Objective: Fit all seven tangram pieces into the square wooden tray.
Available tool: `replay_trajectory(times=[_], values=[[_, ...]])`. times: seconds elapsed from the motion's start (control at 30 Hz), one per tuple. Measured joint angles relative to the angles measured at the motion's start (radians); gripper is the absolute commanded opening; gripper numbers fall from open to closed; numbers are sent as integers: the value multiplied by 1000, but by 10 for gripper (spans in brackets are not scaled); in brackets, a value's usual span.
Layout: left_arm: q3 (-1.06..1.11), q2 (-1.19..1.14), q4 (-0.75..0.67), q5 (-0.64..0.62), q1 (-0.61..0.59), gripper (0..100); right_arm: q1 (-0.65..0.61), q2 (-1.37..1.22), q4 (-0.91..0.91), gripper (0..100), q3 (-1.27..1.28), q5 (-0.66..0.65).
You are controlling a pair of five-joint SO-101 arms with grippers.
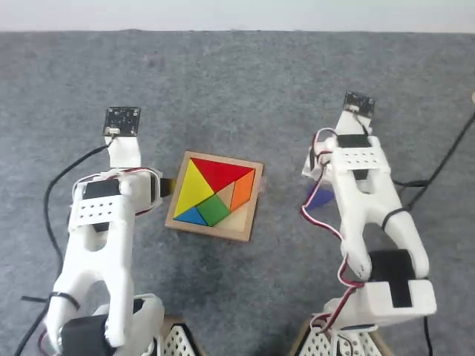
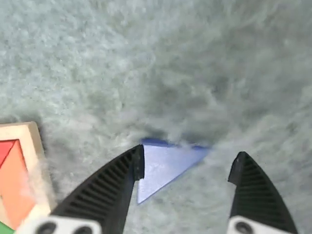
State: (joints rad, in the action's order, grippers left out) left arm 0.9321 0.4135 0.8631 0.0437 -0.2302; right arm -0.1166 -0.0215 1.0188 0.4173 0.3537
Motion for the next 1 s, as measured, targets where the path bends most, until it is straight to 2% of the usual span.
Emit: replay_trajectory(times=[0.1, 0.27, 0.43, 0.6, 0.8, 1.0], values=[[0, 0, 0, 0, 8, 276, 46, 5, -2, 296, 0, -49], [15, 0, -20, 0, 46, 276, 152, -46, -9, 296, -2, -49], [23, 0, -40, 0, 46, 276, 155, -132, 12, 295, -2, -74], [25, 0, -40, 0, 48, 276, 118, -157, 37, 181, -17, -98], [25, 0, -40, 0, 48, 276, 66, -158, 138, 216, -17, -126], [25, 0, -40, 5, 48, 276, -112, -115, 218, 216, -6, -157]])
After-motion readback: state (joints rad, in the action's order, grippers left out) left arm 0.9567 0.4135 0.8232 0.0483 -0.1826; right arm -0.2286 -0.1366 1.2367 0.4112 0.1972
